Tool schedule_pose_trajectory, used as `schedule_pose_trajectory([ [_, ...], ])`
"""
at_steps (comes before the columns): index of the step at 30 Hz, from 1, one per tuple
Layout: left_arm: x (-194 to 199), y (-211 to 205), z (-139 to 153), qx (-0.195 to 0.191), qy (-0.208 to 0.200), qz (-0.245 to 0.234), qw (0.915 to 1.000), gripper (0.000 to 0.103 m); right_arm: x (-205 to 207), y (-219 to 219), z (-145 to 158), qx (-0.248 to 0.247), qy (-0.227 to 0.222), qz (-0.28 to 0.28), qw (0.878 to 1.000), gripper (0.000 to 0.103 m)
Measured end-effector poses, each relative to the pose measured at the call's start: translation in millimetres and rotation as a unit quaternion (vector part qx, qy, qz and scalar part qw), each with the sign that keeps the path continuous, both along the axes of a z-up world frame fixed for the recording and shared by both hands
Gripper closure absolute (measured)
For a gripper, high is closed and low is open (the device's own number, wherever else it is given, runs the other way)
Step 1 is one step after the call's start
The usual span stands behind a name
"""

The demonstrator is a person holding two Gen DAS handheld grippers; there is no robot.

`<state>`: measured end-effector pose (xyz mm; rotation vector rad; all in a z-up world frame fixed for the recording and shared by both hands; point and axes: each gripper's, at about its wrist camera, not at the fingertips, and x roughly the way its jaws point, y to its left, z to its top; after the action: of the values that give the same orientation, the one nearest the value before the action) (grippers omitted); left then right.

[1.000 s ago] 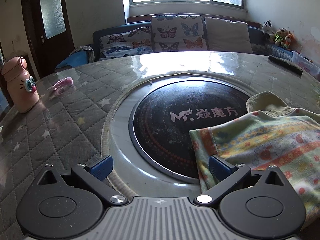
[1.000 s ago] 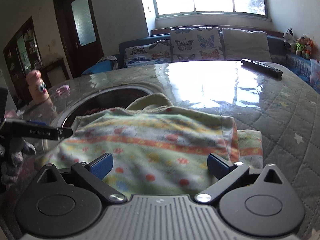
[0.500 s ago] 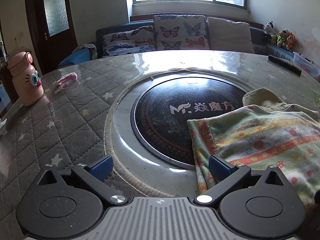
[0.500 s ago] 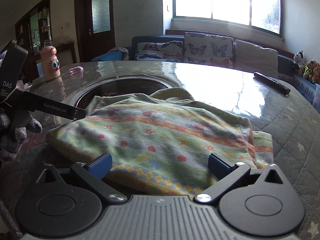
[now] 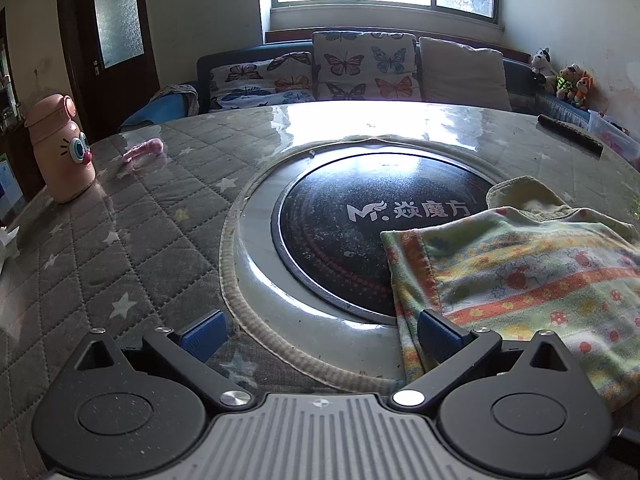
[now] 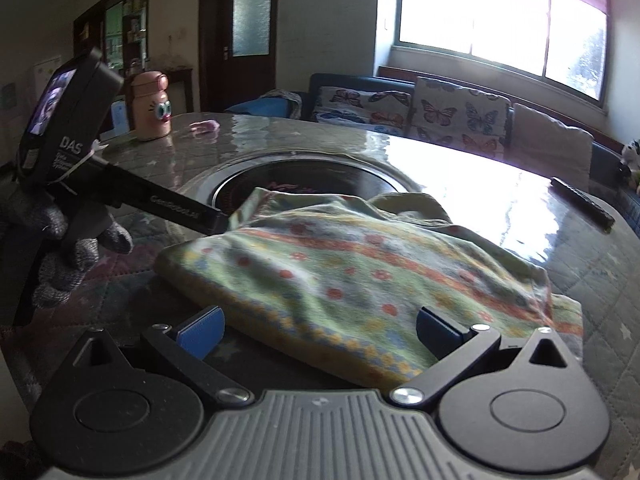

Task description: Fold clothes

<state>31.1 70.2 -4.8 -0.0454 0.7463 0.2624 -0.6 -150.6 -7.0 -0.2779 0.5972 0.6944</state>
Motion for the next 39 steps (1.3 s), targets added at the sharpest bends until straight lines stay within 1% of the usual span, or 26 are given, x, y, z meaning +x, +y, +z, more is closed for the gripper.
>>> schedule_pose_trajectory([
  [14, -5, 5, 1, 0.004, 0.001, 0.010, 0.9999, 0.000, -10, 39, 6, -0.028, -0.018, 0.068, 0.997, 0.001],
  [16, -5, 9, 2, 0.000, 0.000, 0.013, 0.9999, 0.000, -11, 46, 7, -0.033, -0.021, 0.079, 0.996, 0.005],
  [20, -5, 17, 4, -0.007, -0.004, 0.018, 0.9998, 0.000, -14, 59, 7, -0.045, -0.026, 0.102, 0.993, 0.009],
  [22, -5, 21, 5, -0.011, -0.006, 0.021, 0.9997, 0.000, -15, 65, 7, -0.051, -0.029, 0.112, 0.992, 0.013],
  [26, -5, 29, 8, -0.021, -0.010, 0.026, 0.9994, 0.000, -17, 76, 6, -0.064, -0.034, 0.131, 0.989, 0.020],
  [29, -5, 35, 10, -0.037, -0.011, 0.026, 0.9989, 0.000, -19, 83, 4, -0.077, -0.039, 0.142, 0.986, 0.029],
  [31, -5, 38, 11, -0.054, -0.011, 0.024, 0.9982, 0.000, -19, 87, 2, -0.084, -0.042, 0.148, 0.985, 0.041],
  [32, -5, 39, 11, -0.067, -0.012, 0.022, 0.9975, 0.000, -19, 88, 1, -0.089, -0.045, 0.151, 0.984, 0.043],
  [35, -4, 41, 11, -0.108, -0.010, 0.010, 0.9940, 0.000, -21, 94, -2, -0.099, -0.050, 0.155, 0.982, 0.061],
  [36, -4, 41, 11, -0.121, -0.009, 0.006, 0.9926, 0.000, -21, 93, -2, -0.095, -0.047, 0.159, 0.982, 0.070],
  [37, -4, 40, 11, -0.132, -0.009, 0.002, 0.9912, 0.000, -21, 93, -1, -0.091, -0.045, 0.161, 0.982, 0.075],
  [38, -4, 40, 12, -0.144, -0.009, -0.002, 0.9896, 0.000, -21, 92, 0, -0.087, -0.044, 0.160, 0.982, 0.078],
  [39, -4, 39, 12, -0.155, -0.009, -0.006, 0.9879, 0.000, -20, 90, 1, -0.080, -0.041, 0.159, 0.983, 0.084],
])
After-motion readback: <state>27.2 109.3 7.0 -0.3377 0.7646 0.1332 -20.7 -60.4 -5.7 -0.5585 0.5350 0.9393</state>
